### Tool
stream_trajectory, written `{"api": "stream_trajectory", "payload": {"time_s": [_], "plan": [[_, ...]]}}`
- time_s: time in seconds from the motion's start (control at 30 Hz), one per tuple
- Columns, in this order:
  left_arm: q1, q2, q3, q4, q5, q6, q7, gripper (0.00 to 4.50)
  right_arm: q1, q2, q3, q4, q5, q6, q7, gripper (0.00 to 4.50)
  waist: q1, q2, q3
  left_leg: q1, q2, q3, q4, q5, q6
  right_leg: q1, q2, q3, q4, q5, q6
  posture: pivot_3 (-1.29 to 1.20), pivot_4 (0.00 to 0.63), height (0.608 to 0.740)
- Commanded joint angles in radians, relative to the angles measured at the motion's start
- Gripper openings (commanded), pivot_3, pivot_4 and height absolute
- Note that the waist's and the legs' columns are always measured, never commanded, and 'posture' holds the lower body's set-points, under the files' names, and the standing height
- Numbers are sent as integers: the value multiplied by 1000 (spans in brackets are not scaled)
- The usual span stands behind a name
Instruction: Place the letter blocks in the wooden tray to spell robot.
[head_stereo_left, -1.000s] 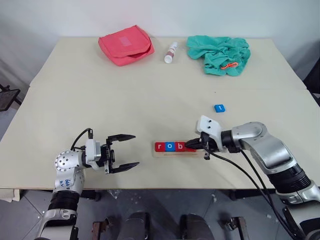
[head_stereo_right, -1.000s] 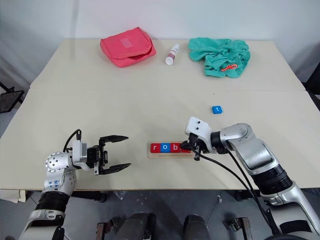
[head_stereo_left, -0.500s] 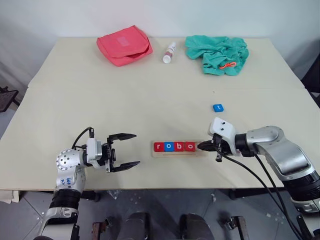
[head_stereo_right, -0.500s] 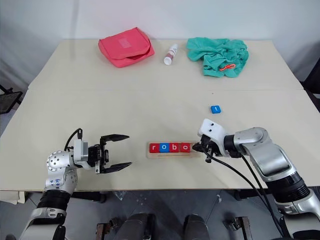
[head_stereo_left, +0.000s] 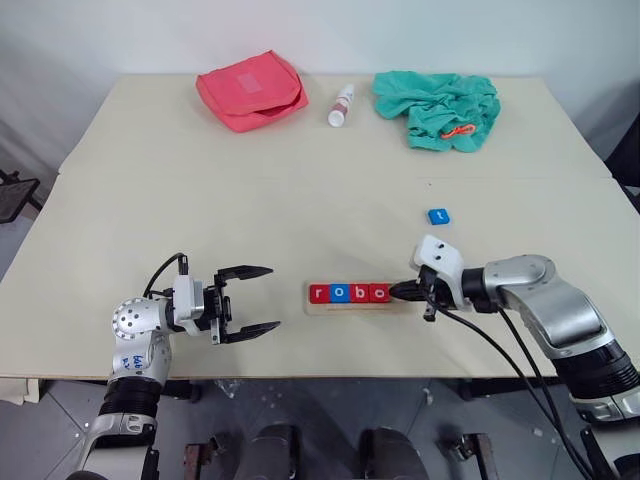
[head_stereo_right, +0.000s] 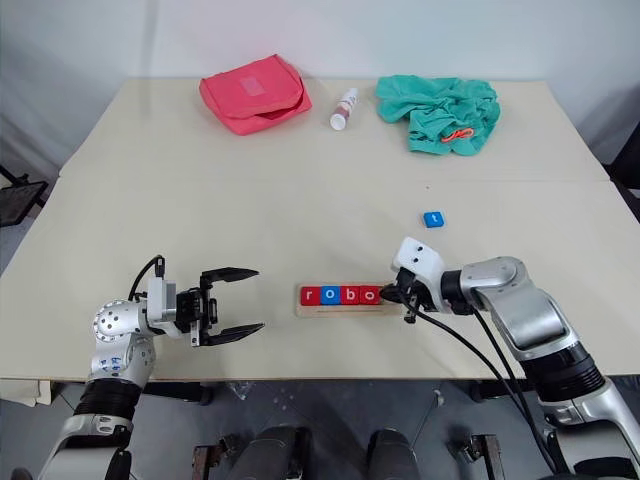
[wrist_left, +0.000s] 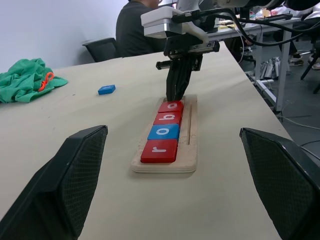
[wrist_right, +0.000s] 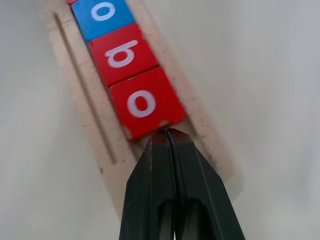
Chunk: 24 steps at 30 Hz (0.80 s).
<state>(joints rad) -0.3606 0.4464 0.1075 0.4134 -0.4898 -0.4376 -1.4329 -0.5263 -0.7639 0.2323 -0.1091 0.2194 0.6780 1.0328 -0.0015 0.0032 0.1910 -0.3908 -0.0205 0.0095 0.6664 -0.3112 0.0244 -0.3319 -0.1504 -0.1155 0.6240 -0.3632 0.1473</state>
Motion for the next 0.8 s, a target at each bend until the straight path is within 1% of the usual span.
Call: {"api": "stream_trajectory", "payload": {"time_s": [0.03,0.33,0.47,0.7,0.8], "plan": [[6,8,12,-12,-5,-15,0,4500,-19,14,-5,-6,-6,-11,-9,33,1,0,0,0,0,0,0,0,0,0,0,0,0,0,0,0,150,740],[0,7,13,3,-4,-22,-5,4500,0,15,-24,-50,10,20,-5,33,1,0,0,0,0,0,0,0,0,0,0,0,0,0,0,0,150,740],[-14,3,11,22,-2,-30,-7,4500,9,15,-58,-51,6,22,-42,33,1,0,0,0,0,0,0,0,0,0,0,0,0,0,0,0,150,740],[-35,5,12,61,-2,-44,-22,4500,58,28,-237,-70,44,58,-180,33,2,0,0,0,0,0,0,0,0,0,0,0,0,0,0,0,150,740],[-51,6,13,87,-2,-50,-32,4500,114,52,-345,-67,57,59,-262,517,3,0,0,0,0,0,0,0,0,0,0,0,0,0,0,0,150,740]]}}
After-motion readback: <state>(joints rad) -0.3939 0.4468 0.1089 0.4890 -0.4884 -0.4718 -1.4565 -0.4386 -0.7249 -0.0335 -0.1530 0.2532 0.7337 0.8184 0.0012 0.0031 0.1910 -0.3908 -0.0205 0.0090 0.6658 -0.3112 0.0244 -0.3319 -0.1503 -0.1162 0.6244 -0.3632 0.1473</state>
